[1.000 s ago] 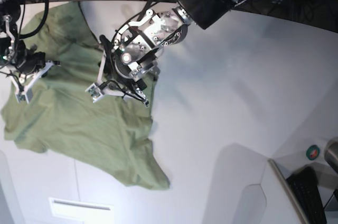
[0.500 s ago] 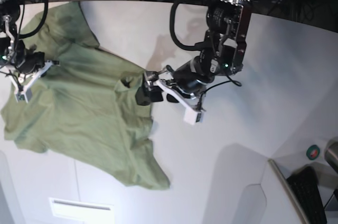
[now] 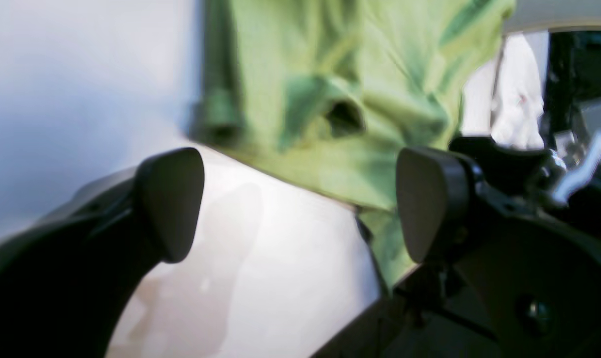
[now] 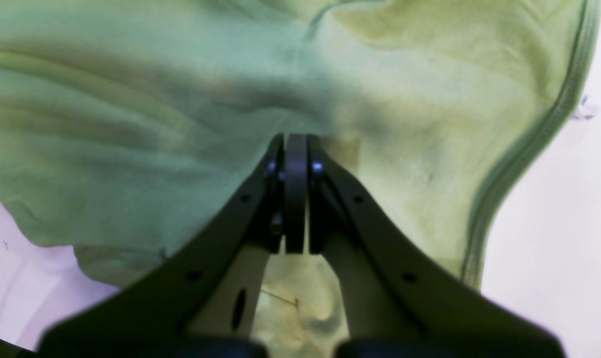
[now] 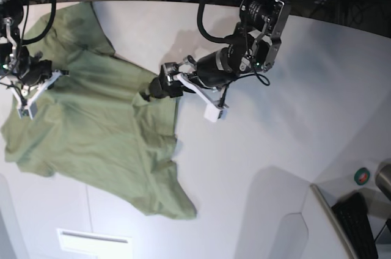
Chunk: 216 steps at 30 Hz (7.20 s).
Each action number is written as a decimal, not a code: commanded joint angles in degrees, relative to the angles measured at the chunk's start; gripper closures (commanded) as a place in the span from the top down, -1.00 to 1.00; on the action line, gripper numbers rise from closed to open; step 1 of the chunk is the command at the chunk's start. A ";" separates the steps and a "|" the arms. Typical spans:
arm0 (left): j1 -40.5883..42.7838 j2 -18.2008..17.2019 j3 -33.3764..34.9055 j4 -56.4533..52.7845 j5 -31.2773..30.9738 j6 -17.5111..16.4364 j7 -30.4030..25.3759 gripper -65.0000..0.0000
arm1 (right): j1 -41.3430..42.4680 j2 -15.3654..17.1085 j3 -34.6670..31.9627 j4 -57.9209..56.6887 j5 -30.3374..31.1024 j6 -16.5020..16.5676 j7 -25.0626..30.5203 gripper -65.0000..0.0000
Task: Layout the t-shirt on the table in an organized manner, then fold the t-shirt properly
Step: 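Pull the grasped shirt fold with the left gripper to smooth it, then release with the left gripper and grasp the shirt hem with the right gripper, then drag the shirt hem with the right gripper away from the left gripper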
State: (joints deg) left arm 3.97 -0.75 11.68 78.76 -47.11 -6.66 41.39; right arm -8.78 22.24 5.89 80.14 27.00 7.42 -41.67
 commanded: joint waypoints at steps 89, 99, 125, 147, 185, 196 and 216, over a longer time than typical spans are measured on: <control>15.24 -13.97 -56.74 10.86 -7.52 -0.42 4.72 -1.00 | 9.87 -13.58 -44.79 6.85 -38.56 0.01 1.19 -0.02; 15.15 -13.44 -57.53 10.86 -7.44 -0.42 4.64 -1.00 | 4.78 -20.96 -45.58 -1.94 -65.64 -0.17 9.63 0.09; 15.07 -13.44 -57.44 10.34 -7.44 -0.42 4.64 -1.00 | 8.20 -20.96 -45.58 -4.84 -65.55 -5.09 9.63 -0.74; 15.07 -14.15 -58.06 10.34 -7.44 -0.42 4.37 -1.00 | 9.70 -29.93 -55.08 2.63 -62.21 -5.09 14.11 -1.00; 14.98 -5.44 -31.16 9.02 -7.35 -0.69 -3.89 0.53 | 5.65 -22.11 -1.45 5.97 -40.50 0.71 14.02 -1.00; 20.16 -3.42 -38.63 9.02 -7.79 -0.51 -6.00 0.52 | 4.34 -21.05 1.63 5.44 -40.59 7.66 14.11 -1.00; 17.88 -3.16 -32.47 2.95 -7.52 -0.51 -6.00 0.52 | 3.72 -21.58 7.25 8.17 -40.50 7.66 14.11 -1.00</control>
State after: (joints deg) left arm 21.58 -3.62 -20.53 81.36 -54.70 -7.55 34.94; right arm -5.93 0.14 13.19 87.11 -13.39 15.51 -28.69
